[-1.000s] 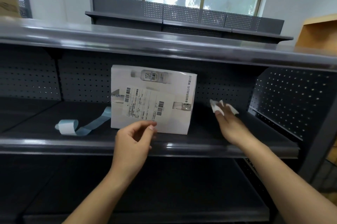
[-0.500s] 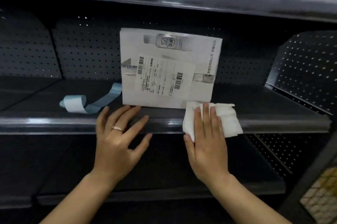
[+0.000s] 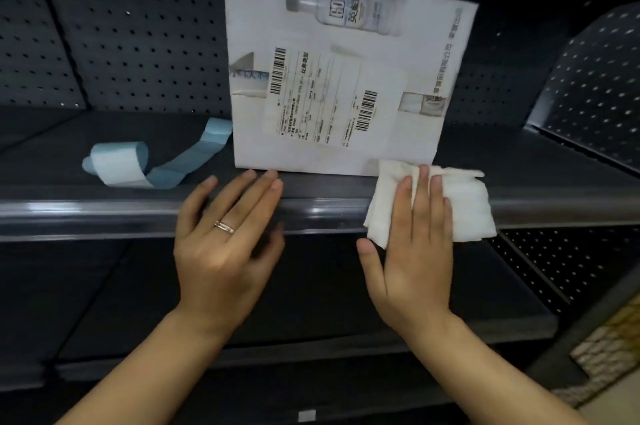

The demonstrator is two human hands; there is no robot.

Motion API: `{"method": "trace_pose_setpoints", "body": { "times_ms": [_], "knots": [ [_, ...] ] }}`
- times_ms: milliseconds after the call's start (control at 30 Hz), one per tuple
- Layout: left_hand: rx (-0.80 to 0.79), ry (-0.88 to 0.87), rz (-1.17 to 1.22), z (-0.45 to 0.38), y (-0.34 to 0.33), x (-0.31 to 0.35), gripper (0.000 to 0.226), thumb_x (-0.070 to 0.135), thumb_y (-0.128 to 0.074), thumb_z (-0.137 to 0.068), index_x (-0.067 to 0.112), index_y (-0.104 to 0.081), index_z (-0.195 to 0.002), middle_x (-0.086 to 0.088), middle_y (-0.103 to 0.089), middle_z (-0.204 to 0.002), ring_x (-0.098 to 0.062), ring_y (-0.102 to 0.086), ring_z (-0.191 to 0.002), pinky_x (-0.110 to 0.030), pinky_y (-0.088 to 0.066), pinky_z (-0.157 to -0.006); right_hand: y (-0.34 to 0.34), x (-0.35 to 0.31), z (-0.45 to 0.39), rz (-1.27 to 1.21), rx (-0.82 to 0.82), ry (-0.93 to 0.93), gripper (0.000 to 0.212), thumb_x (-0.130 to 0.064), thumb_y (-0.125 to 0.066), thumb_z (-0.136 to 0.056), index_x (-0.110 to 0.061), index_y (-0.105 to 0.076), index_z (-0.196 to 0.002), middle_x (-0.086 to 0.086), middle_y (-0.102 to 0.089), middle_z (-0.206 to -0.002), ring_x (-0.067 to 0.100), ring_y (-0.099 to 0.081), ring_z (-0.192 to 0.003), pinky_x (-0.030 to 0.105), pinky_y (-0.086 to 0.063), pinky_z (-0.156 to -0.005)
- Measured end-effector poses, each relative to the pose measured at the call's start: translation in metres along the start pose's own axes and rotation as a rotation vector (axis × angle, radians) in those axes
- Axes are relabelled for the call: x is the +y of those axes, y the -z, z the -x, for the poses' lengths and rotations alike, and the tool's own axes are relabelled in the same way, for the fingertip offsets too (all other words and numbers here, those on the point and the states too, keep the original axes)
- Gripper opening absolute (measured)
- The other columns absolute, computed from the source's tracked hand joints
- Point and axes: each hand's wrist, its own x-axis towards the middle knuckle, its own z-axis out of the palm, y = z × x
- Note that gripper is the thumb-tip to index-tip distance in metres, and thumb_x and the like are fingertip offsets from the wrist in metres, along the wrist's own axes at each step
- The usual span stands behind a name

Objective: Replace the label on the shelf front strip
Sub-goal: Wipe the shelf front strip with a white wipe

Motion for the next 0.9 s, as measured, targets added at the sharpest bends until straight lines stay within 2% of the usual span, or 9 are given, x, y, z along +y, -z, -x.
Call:
{"method": "trace_pose_setpoints", "body": {
  "times_ms": [200,400,467,600,767,900],
  "knots": [
    [0.021,0.047,0.031,-0.001,0.001,0.0,0.043,0.006,-0.074,-0.09,0.001,-0.066,-0.132,-0.003,-0.062,-0.135,-0.02,-0.065,-0.126,-0.047,-0.045,-0.115,-0.012,-0.034,0.0,-0.04,0.034,0.051,0.08,-0.055,-0.03,-0.104,-0.003,-0.007,-0.16,0.014,0.0,-0.17,0.03,0.003,-0.161,0.045,-0.002,-0.13],
    [-0.034,0.091,0.071,-0.003,0.006,-0.003,0.062,0.004,-0.078,-0.085,-0.001,-0.054,-0.143,-0.01,-0.069,-0.137,-0.021,-0.064,-0.131,-0.044,-0.043,-0.118,-0.022,-0.065,-0.001,-0.06,0.052,0.074,0.081,-0.056,-0.028,-0.105,-0.003,-0.004,-0.161,0.015,-0.002,-0.17,0.031,0.002,-0.161,0.047,-0.002,-0.13],
    [-0.054,0.069,0.045,-0.001,0.009,-0.007,0.059,0.007,-0.078,-0.087,0.002,-0.058,-0.142,-0.009,-0.065,-0.142,-0.022,-0.058,-0.137,-0.045,-0.037,-0.122,-0.024,-0.073,-0.001,-0.077,0.05,0.078,0.08,-0.055,-0.027,-0.105,-0.003,-0.003,-0.161,0.016,-0.002,-0.17,0.033,0.001,-0.161,0.048,-0.003,-0.13],
    [-0.033,0.082,-0.037,0.012,0.011,-0.016,0.036,0.013,-0.074,-0.093,0.012,-0.071,-0.129,-0.009,-0.059,-0.148,-0.026,-0.051,-0.144,-0.051,-0.033,-0.123,-0.026,-0.087,-0.002,-0.087,0.045,0.094,0.079,-0.055,-0.025,-0.105,-0.003,-0.004,-0.161,0.017,-0.002,-0.17,0.032,0.001,-0.161,0.048,-0.002,-0.13],
    [0.033,0.114,0.003,0.018,0.004,-0.019,0.043,0.006,-0.072,-0.094,0.009,-0.062,-0.137,-0.01,-0.059,-0.147,-0.026,-0.05,-0.145,-0.047,-0.034,-0.123,-0.027,-0.105,-0.005,-0.085,0.011,0.169,0.078,-0.056,-0.025,-0.105,-0.004,-0.006,-0.161,0.014,-0.001,-0.17,0.03,0.002,-0.161,0.046,-0.002,-0.13],
    [0.091,0.139,0.075,0.016,0.002,-0.02,0.032,0.01,-0.052,-0.107,0.008,-0.058,-0.139,-0.008,-0.062,-0.144,-0.023,-0.056,-0.141,-0.041,-0.037,-0.12,-0.027,-0.132,-0.009,-0.099,-0.03,0.248,0.069,-0.047,-0.017,-0.106,-0.008,-0.007,-0.162,0.014,-0.005,-0.172,0.027,-0.003,-0.161,0.042,-0.002,-0.13]
  ]
}}
